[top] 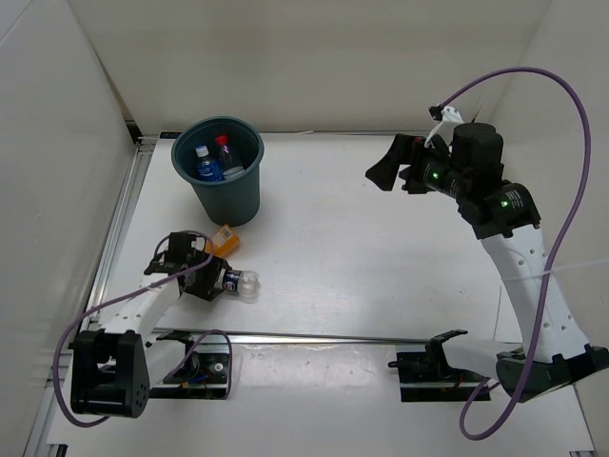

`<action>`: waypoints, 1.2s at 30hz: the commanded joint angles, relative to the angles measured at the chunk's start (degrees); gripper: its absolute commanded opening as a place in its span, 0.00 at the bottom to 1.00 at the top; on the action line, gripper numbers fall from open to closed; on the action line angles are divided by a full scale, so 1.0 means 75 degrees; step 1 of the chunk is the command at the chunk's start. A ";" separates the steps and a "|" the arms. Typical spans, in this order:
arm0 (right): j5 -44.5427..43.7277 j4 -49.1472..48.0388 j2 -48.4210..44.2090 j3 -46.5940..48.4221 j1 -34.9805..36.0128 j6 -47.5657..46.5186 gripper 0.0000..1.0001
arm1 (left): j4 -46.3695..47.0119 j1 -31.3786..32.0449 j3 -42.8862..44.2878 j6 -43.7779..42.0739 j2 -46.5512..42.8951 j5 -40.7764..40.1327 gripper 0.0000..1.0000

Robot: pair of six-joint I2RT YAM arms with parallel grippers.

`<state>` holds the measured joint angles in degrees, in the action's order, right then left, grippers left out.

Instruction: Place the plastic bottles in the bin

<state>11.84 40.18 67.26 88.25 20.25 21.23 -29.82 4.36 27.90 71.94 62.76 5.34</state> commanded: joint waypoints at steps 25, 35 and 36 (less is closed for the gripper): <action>0.0824 -0.0740 0.0371 -0.0610 -0.0040 0.0509 1.00 | -0.1273 0.0040 0.6073 -0.2831 -0.0838 -0.1789 0.35; 0.0895 -0.0823 0.0302 -0.0762 -0.0040 0.0649 1.00 | -0.1273 0.0040 0.9929 -0.4048 0.2818 -0.2927 0.37; 0.0895 -0.0823 0.0301 -0.0762 -0.0040 0.0649 1.00 | -0.1273 0.0040 1.0501 -0.4339 0.3078 -0.3009 0.40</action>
<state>17.39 36.16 70.57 82.74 20.25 25.74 -38.28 4.36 100.03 45.19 81.01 -13.32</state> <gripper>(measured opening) 0.998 0.710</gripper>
